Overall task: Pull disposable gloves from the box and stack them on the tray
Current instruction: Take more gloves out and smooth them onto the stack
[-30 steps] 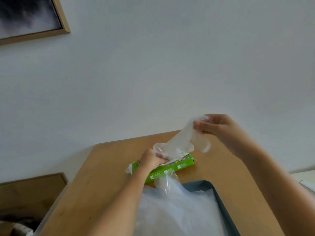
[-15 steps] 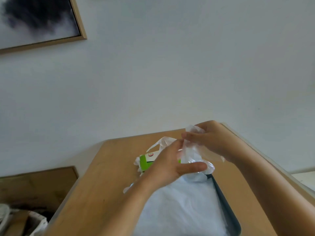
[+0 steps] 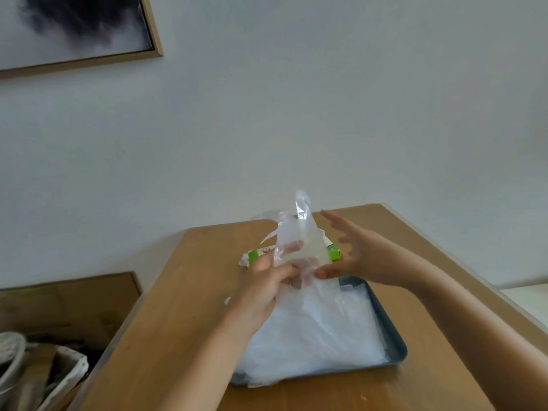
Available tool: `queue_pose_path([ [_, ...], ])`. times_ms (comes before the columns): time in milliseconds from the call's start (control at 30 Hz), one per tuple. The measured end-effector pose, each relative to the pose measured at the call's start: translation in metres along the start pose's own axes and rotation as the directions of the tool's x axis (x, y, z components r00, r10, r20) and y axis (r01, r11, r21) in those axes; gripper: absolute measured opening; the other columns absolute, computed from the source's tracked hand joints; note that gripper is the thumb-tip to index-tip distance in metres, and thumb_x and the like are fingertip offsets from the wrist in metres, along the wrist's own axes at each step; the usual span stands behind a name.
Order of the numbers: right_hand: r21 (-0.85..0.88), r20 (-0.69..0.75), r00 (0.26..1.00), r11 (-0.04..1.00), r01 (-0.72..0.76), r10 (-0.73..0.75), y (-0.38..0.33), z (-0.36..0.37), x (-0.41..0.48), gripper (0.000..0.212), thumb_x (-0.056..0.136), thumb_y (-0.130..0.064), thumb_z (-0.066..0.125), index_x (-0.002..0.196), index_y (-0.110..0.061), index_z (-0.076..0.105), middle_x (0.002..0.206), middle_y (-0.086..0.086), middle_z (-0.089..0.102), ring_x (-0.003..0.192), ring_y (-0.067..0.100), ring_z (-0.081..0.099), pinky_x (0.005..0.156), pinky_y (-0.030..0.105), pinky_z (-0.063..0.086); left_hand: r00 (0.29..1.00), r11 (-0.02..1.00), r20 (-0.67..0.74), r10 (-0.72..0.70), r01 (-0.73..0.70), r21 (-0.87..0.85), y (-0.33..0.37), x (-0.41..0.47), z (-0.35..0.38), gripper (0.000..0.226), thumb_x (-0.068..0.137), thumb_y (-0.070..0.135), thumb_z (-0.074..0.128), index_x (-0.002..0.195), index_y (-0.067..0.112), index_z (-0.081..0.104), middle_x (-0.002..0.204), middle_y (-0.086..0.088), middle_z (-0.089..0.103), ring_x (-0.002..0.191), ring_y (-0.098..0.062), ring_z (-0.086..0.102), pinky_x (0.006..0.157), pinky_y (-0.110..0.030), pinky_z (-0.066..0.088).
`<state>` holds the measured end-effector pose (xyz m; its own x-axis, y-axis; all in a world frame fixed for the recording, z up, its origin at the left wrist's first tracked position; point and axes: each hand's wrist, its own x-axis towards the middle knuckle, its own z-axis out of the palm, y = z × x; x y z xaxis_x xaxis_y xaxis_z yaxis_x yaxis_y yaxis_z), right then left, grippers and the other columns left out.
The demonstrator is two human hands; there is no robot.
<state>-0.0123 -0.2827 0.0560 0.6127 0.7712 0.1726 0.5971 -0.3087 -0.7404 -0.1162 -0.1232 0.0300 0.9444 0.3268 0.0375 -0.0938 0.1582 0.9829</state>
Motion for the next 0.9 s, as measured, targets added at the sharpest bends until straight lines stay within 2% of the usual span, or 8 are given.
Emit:
queue_pose_path([
  [67, 0.142, 0.087, 0.995, 0.990, 0.025, -0.038, 0.000, 0.014, -0.001, 0.105, 0.061, -0.037, 0.088, 0.137, -0.057, 0.018, 0.148, -0.015, 0.034, 0.120, 0.000, 0.052, 0.100, 0.027, 0.047, 1.000, 0.998, -0.002, -0.018, 0.018, -0.065, 0.001, -0.004, -0.005, 0.041, 0.086, -0.016, 0.041, 0.117, 0.004, 0.058, 0.095, -0.017, 0.073, 0.074, -0.021, 0.068, 0.063, -0.024, 0.048],
  [167, -0.017, 0.058, 0.984, 0.985, 0.170, -0.169, -0.006, 0.036, -0.010, 0.120, 0.062, -0.041, 0.086, 0.144, -0.054, -0.001, 0.151, -0.031, -0.002, 0.142, -0.004, 0.011, 0.111, 0.024, 0.031, 0.998, 0.976, 0.021, -0.061, 0.065, -0.209, 0.002, -0.007, -0.015, 0.039, 0.091, -0.013, 0.036, 0.123, 0.001, 0.053, 0.106, -0.021, 0.070, 0.095, -0.031, 0.070, 0.080, -0.035, 0.053],
  [233, -0.157, 0.001, 0.966, 0.954, 0.254, -0.257, -0.011, 0.051, -0.016, 0.116, 0.066, -0.045, 0.082, 0.144, -0.055, -0.003, 0.151, -0.031, -0.014, 0.139, -0.007, 0.000, 0.106, 0.013, 0.025, 0.994, 0.952, 0.014, -0.112, 0.112, -0.286, 0.002, -0.009, -0.023, 0.039, 0.092, -0.012, 0.036, 0.123, 0.001, 0.054, 0.108, -0.021, 0.070, 0.095, -0.031, 0.070, 0.074, -0.036, 0.058],
  [367, -0.302, -0.212, 0.934, 0.928, 0.217, -0.288, -0.004, 0.072, -0.013, 0.075, 0.086, -0.030, 0.069, 0.148, -0.031, 0.026, 0.154, -0.013, 0.019, 0.133, 0.003, 0.036, 0.083, -0.010, 0.020, 0.987, 0.902, 0.025, -0.159, 0.156, -0.402, -0.001, -0.013, -0.029, 0.045, 0.087, -0.016, 0.029, 0.125, -0.006, 0.052, 0.113, -0.026, 0.066, 0.096, -0.036, 0.069, 0.076, -0.040, 0.060],
  [500, -0.123, -0.310, 0.928, 0.977, 0.174, -0.205, 0.004, 0.070, -0.008, 0.036, 0.085, -0.029, 0.070, 0.120, -0.021, 0.066, 0.124, -0.012, 0.061, 0.109, 0.000, 0.057, 0.086, 0.001, 0.039, 0.984, 0.903, 0.021, -0.176, 0.170, -0.395, -0.009, -0.019, -0.035, 0.049, 0.084, -0.021, 0.027, 0.121, -0.001, 0.052, 0.101, -0.022, 0.070, 0.091, -0.034, 0.070, 0.080, -0.038, 0.058],
  [600, -0.002, -0.255, 0.952, 0.985, 0.173, -0.167, 0.006, 0.064, -0.012, 0.042, 0.074, -0.044, 0.073, 0.113, -0.026, 0.070, 0.113, -0.025, 0.062, 0.109, -0.011, 0.054, 0.084, 0.001, 0.039, 0.978, 0.938, -0.052, -0.204, 0.180, -0.295, -0.016, -0.021, -0.043, 0.045, 0.082, -0.023, 0.029, 0.112, -0.003, 0.056, 0.085, -0.019, 0.071, 0.080, -0.032, 0.071, 0.084, -0.044, 0.056],
  [733, -0.122, -0.130, 0.961, 0.966, 0.229, -0.244, 0.006, 0.067, -0.018, 0.075, 0.065, -0.058, 0.073, 0.133, -0.042, 0.049, 0.140, -0.029, 0.038, 0.127, -0.015, 0.032, 0.093, -0.007, 0.022, 0.980, 0.971, -0.028, -0.196, 0.190, -0.144, -0.020, -0.024, -0.049, 0.062, 0.062, -0.013, 0.049, 0.121, 0.003, 0.061, 0.113, -0.024, 0.067, 0.107, -0.037, 0.064, 0.102, -0.052, 0.045],
  [900, -0.257, -0.254, 0.908, 0.929, 0.268, -0.332, 0.008, 0.073, -0.019, 0.039, 0.085, -0.022, 0.071, 0.123, -0.029, 0.064, 0.128, -0.017, 0.058, 0.111, -0.006, 0.053, 0.088, -0.005, 0.031, 0.968, 0.928, 0.164, -0.187, 0.229, -0.295, -0.017, -0.025, -0.045, 0.064, 0.075, -0.030, 0.023, 0.122, 0.000, 0.056, 0.114, -0.024, 0.066, 0.107, -0.041, 0.064, 0.090, -0.049, 0.054],
])
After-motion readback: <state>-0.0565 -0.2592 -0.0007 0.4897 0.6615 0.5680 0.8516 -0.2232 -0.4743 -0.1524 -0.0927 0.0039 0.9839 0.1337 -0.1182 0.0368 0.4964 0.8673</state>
